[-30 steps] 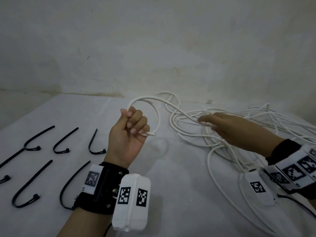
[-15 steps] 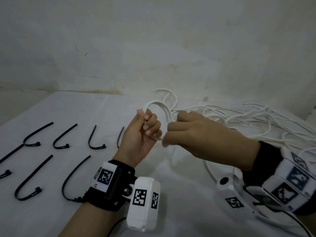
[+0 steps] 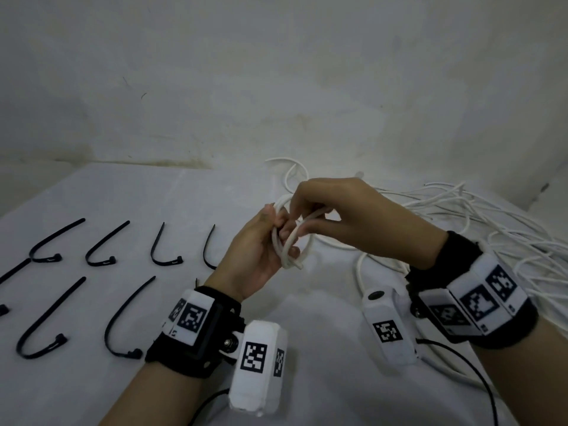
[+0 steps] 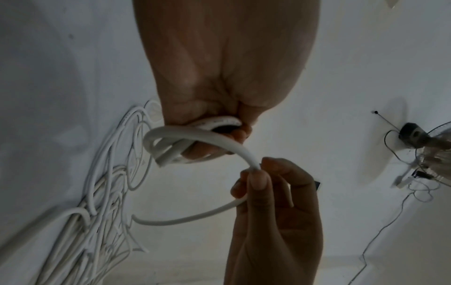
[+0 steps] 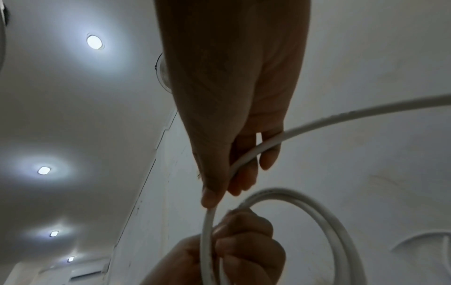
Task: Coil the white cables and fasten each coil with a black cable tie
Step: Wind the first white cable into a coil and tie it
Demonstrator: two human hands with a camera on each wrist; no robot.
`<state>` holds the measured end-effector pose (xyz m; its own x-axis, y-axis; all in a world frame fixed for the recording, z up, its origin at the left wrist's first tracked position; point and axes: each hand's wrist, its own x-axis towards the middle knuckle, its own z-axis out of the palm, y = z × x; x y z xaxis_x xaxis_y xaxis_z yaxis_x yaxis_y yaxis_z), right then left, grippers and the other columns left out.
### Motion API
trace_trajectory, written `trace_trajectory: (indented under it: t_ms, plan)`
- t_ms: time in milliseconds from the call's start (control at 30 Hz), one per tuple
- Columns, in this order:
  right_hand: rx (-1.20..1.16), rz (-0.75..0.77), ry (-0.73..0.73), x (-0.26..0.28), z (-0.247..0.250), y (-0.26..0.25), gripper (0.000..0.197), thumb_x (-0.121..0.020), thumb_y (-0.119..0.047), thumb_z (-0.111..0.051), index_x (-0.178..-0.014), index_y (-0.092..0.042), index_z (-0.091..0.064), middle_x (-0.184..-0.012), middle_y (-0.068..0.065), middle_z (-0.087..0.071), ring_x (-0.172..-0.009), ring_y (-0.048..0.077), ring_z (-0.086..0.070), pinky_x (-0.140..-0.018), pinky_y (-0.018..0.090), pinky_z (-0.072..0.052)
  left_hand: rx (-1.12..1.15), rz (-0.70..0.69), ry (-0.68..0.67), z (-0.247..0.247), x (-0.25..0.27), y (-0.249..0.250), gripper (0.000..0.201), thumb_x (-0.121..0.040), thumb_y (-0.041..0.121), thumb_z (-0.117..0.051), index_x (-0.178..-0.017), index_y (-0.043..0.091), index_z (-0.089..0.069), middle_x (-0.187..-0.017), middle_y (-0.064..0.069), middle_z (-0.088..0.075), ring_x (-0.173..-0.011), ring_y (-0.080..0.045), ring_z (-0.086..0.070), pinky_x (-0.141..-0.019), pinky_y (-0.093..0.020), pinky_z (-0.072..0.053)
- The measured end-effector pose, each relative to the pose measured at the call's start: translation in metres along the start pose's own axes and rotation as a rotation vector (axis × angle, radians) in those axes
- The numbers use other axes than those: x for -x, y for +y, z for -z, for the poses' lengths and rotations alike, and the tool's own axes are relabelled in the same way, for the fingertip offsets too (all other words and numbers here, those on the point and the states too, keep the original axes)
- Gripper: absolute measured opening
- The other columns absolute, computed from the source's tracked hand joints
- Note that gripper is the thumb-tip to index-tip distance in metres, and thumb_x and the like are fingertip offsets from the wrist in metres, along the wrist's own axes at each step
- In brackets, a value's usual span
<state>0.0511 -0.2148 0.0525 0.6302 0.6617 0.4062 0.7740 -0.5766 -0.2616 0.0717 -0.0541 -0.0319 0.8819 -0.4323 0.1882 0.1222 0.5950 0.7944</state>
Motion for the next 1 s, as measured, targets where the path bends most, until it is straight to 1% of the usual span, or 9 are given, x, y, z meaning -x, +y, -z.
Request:
trace_trajectory:
  t_ms: [167, 267, 400, 533, 667, 733, 800, 900, 1000]
  plan:
    - [0.083, -0.019, 0.072, -0.005, -0.009, 0.006, 0.013, -0.085, -0.024, -0.068, -0.085, -0.015, -0.059, -0.076, -0.008, -0.051, -0.065, 0.008, -0.048, -0.060, 0.022, -0.041, -0.062, 0.029, -0.052, 0.001, 0.001, 0.000, 0.036, -0.101, 0.031, -0.026, -0.079, 0.012, -0.046, -0.057, 0.002, -0.049, -0.044, -0.008, -0.041, -0.048, -0.019, -0.039]
    - [0.079, -0.055, 0.117, -0.009, -0.008, 0.014, 0.020, -0.084, -0.027, -0.070, -0.081, -0.012, -0.058, -0.072, -0.002, -0.053, -0.063, 0.012, -0.045, -0.057, 0.025, -0.039, -0.041, 0.043, -0.142, 0.002, 0.001, -0.003, 0.037, -0.098, 0.031, -0.027, -0.073, 0.014, -0.049, -0.051, 0.003, -0.041, -0.038, -0.005, -0.032, -0.048, -0.019, -0.029]
    - [0.005, -0.098, 0.186, -0.011, -0.004, 0.028, 0.022, -0.084, -0.025, -0.071, -0.075, -0.015, -0.054, -0.066, -0.002, -0.051, -0.060, 0.013, -0.042, -0.055, 0.017, -0.032, 0.046, 0.087, -0.197, 0.009, 0.000, 0.002, 0.041, -0.095, 0.034, -0.032, -0.067, 0.016, -0.055, -0.042, 0.009, -0.033, -0.034, -0.002, -0.020, -0.045, -0.019, -0.021]
    - [0.001, -0.169, 0.235, -0.010, -0.004, 0.044, 0.024, -0.088, -0.026, -0.065, -0.074, -0.010, -0.054, -0.061, -0.008, -0.047, -0.058, 0.005, -0.042, -0.055, 0.014, -0.031, 0.204, 0.094, -0.219, 0.012, 0.001, 0.005, 0.040, -0.092, 0.038, -0.035, -0.067, 0.017, -0.058, -0.045, 0.008, -0.021, -0.037, -0.007, -0.014, -0.043, -0.017, -0.024]
    - [0.012, -0.307, 0.249, 0.007, -0.006, 0.074, 0.015, -0.097, -0.022, -0.053, -0.083, -0.017, -0.054, -0.061, -0.003, -0.052, -0.060, 0.009, -0.052, -0.056, 0.018, -0.035, 0.444, 0.004, -0.289, 0.020, -0.001, 0.010, 0.038, -0.097, 0.033, -0.035, -0.074, 0.013, -0.058, -0.047, 0.005, -0.033, -0.039, -0.007, -0.022, -0.045, -0.018, -0.030]
    - [-0.005, -0.378, 0.247, 0.022, -0.004, 0.089, 0.008, -0.098, -0.019, -0.048, -0.092, -0.016, -0.051, -0.065, 0.006, -0.059, -0.063, 0.011, -0.056, -0.056, 0.013, -0.038, 0.545, -0.027, -0.306, 0.026, -0.002, 0.013, 0.038, -0.099, 0.030, -0.033, -0.077, 0.010, -0.057, -0.049, 0.001, -0.045, -0.042, -0.008, -0.026, -0.047, -0.020, -0.032]
    - [-0.003, -0.413, 0.233, 0.036, -0.001, 0.098, 0.003, -0.099, -0.015, -0.046, -0.098, -0.018, -0.046, -0.068, 0.009, -0.061, -0.061, 0.006, -0.056, -0.056, 0.011, -0.038, 0.576, -0.047, -0.264, 0.031, -0.004, 0.013, 0.039, -0.100, 0.029, -0.032, -0.076, 0.009, -0.057, -0.051, 0.000, -0.048, -0.043, -0.008, -0.026, -0.046, -0.020, -0.032]
    - [0.028, -0.426, 0.176, 0.050, 0.005, 0.103, 0.011, -0.098, -0.007, -0.044, -0.102, -0.018, -0.044, -0.070, 0.005, -0.059, -0.059, 0.002, -0.054, -0.054, 0.010, -0.038, 0.581, -0.062, -0.200, 0.029, -0.004, 0.012, 0.037, -0.097, 0.028, -0.036, -0.073, 0.010, -0.057, -0.050, 0.002, -0.045, -0.042, -0.006, -0.025, -0.043, -0.019, -0.033]
    - [0.099, -0.412, 0.084, 0.056, 0.010, 0.101, 0.016, -0.097, -0.007, -0.046, -0.099, -0.023, -0.046, -0.071, 0.002, -0.059, -0.063, 0.009, -0.056, -0.056, 0.016, -0.041, 0.519, -0.098, -0.090, 0.025, -0.003, 0.012, 0.036, -0.094, 0.029, -0.037, -0.067, 0.014, -0.055, -0.047, 0.006, -0.040, -0.041, -0.005, -0.019, -0.040, -0.016, -0.028]
